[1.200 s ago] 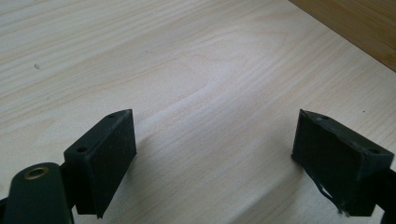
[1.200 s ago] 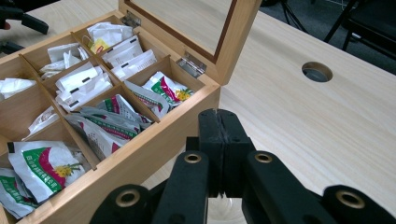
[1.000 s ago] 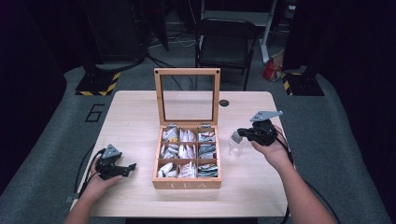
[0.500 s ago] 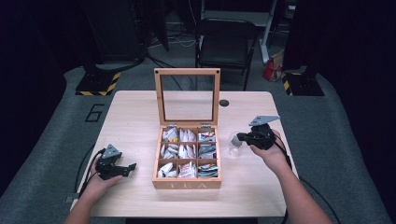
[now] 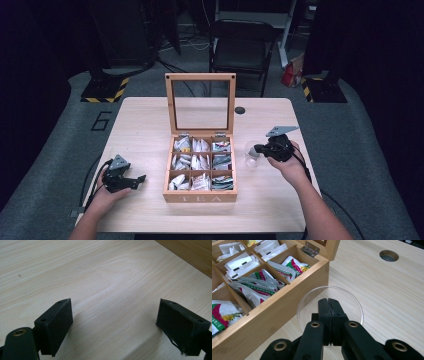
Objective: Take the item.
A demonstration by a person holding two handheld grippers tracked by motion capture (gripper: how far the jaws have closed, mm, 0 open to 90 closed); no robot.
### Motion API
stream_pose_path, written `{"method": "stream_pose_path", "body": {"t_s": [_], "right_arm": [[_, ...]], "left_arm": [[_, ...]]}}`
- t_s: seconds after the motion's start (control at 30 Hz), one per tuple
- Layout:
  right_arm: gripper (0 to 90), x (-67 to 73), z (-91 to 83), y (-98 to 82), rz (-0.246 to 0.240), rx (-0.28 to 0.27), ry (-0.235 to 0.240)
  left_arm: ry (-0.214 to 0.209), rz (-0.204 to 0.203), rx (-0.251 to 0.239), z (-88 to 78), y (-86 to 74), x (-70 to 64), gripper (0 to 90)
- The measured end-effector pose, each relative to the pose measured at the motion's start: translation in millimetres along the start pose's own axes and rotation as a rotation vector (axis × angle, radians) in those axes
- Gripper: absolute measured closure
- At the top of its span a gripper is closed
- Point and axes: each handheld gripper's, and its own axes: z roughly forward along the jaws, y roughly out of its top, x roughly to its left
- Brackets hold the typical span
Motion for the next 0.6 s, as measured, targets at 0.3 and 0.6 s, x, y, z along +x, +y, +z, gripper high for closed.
{"method": "stream_pose_path", "body": {"t_s": [0.3, 0.6], "right_arm": [[79.9, -0.6, 0.6, 0.0, 0.006, 0.0, -0.019], [68.6, 1.6, -1.3, 0.4, 0.018, -0.009, -0.034]], "left_arm": [[-0.002, 0.0, 0.003, -0.2, 0.1, 0.1, 12.9], [0.0, -0.001, -0.001, 0.1, 0.0, -0.1, 12.9]]}}
